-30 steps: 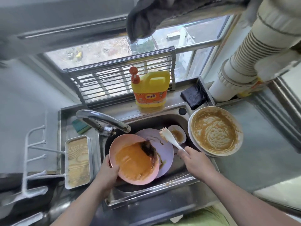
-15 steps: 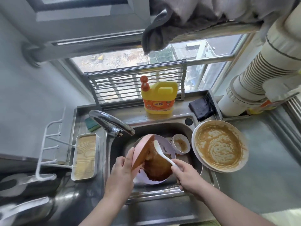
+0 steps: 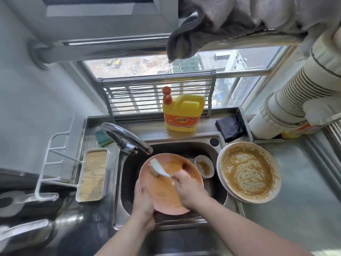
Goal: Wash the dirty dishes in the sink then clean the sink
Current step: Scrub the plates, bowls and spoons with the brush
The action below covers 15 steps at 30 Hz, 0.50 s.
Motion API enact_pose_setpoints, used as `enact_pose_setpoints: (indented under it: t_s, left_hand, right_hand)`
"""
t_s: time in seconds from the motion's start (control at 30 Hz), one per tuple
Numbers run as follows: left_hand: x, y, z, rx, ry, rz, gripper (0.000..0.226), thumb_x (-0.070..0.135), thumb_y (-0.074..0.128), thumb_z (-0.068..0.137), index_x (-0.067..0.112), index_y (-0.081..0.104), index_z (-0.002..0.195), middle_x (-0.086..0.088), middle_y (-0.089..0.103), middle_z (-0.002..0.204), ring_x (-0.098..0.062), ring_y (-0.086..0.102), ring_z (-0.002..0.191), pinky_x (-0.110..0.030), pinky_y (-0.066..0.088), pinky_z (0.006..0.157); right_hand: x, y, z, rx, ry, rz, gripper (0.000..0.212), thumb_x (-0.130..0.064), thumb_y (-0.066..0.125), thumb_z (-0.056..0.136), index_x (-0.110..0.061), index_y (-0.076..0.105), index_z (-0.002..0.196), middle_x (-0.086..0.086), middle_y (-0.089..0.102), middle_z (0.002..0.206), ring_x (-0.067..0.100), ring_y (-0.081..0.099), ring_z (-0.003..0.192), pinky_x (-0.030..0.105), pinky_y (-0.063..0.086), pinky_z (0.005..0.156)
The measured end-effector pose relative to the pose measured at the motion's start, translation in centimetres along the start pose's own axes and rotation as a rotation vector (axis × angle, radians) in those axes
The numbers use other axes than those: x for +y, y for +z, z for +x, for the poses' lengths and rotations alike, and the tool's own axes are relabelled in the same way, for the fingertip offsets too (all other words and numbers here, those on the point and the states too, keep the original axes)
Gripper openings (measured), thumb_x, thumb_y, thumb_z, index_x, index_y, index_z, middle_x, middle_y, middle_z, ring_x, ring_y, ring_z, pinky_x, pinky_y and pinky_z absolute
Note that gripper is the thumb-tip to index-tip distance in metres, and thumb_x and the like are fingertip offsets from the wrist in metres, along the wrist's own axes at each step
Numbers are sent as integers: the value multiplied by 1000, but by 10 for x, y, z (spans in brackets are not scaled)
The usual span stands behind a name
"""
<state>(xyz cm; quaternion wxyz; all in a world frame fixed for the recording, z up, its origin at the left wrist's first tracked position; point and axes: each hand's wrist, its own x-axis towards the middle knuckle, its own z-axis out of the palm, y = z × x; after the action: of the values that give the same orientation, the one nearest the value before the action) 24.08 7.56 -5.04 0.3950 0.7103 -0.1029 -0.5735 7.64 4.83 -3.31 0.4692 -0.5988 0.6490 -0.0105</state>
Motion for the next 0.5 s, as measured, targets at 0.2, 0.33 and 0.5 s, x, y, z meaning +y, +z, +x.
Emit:
enact_pose_setpoints:
  t_s: [0.2,0.33,0.5]
  left_hand:
    - [8,-16,30,166,48,14,29,35,35,115,33,56,134,-7,70,119,-31,70,107,-53,59,95]
    - [-2,-9,28,162,14,51,22,35,40,112,33,62,115,-6,72,117,-32,69,107,-57,56,100]
    - [0,-15,22,209,41,-15,29,27,39,112,31,61,131,-6,72,122,-31,69,112,-57,56,102]
  right_hand:
    - [63,2,-47,-90,162,-13,16,-51,36,107,-51,50,115,-8,69,98,22,68,99,31,48,79]
    - [16,34,-53,-116,-14,99,33,-67,28,96,-59,49,120,-7,73,108,21,67,100,35,52,87]
    - [36,-4,-4,56,144,96,25,-45,31,109,-50,51,124,2,72,110,26,68,101,38,53,84]
